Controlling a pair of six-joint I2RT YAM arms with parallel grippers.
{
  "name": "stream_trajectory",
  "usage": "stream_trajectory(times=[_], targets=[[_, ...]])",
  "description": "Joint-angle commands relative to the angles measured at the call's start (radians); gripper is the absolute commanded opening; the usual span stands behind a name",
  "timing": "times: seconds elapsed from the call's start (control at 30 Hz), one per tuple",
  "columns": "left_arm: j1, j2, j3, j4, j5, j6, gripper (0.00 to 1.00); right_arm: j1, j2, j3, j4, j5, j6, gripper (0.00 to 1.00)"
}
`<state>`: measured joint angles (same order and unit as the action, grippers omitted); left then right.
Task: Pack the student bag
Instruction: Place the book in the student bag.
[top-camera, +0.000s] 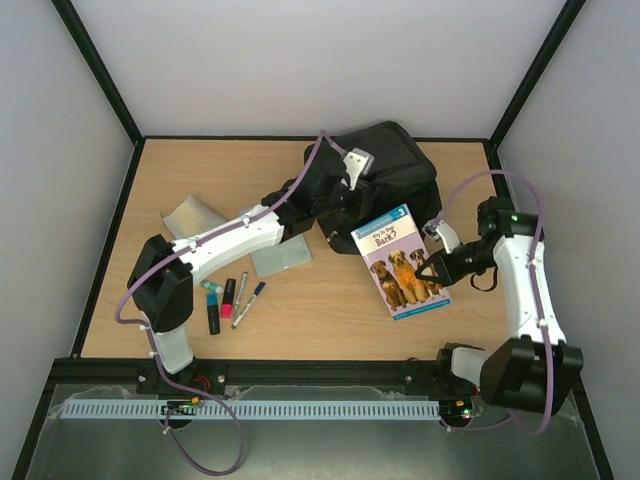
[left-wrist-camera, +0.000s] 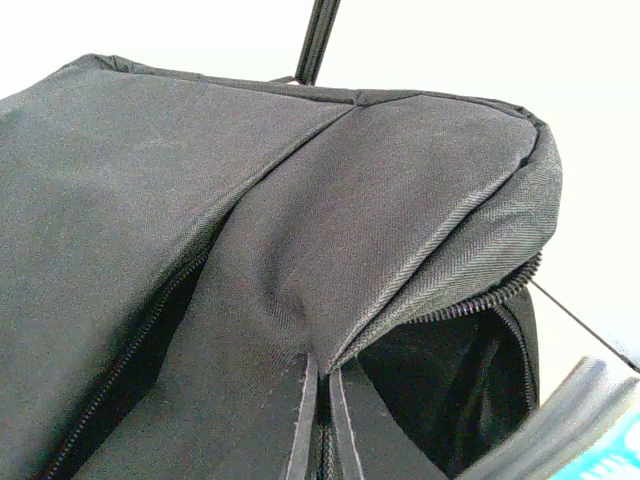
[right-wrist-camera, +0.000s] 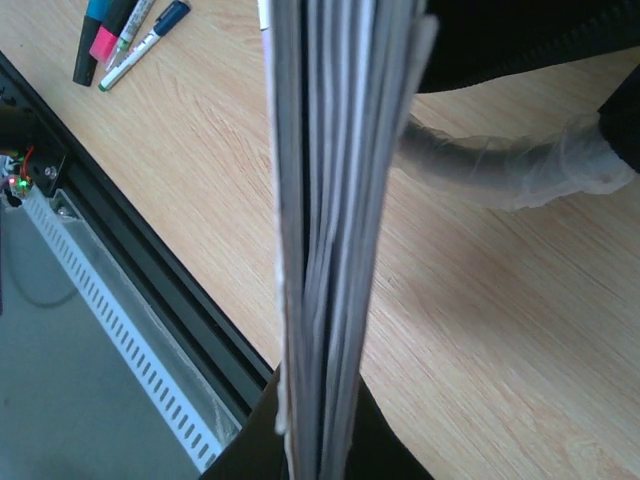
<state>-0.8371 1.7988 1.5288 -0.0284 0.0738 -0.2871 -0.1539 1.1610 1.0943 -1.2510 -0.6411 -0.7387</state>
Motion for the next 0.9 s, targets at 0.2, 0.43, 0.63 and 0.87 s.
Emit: stream_trajectory(times=[0.2, 0.43, 0.63, 0.87], targets=[[-0.015, -0.102, -0.081, 0.15, -0.015, -0.023, 0.02, 0.01, 0.169, 0.053, 0.048, -0.017, 0.173, 0.01], [-0.029, -0.131, -0.13, 0.169, -0.029, -0.024, 0.02, 0.01, 0.287, 0.126, 0.065, 0.009, 0.239, 0.01], [-0.056, -0.125, -0.148, 0.19, -0.037, -0.031, 0.02, 0.01, 0.403, 0.227, 0.053, -0.055, 0.323, 0.01], [-0.1, -0.101, -0.129, 0.193, -0.054, -0.029, 0.02, 0.026, 0.489, 0.289, 0.029, -0.15, 0.379, 0.01]])
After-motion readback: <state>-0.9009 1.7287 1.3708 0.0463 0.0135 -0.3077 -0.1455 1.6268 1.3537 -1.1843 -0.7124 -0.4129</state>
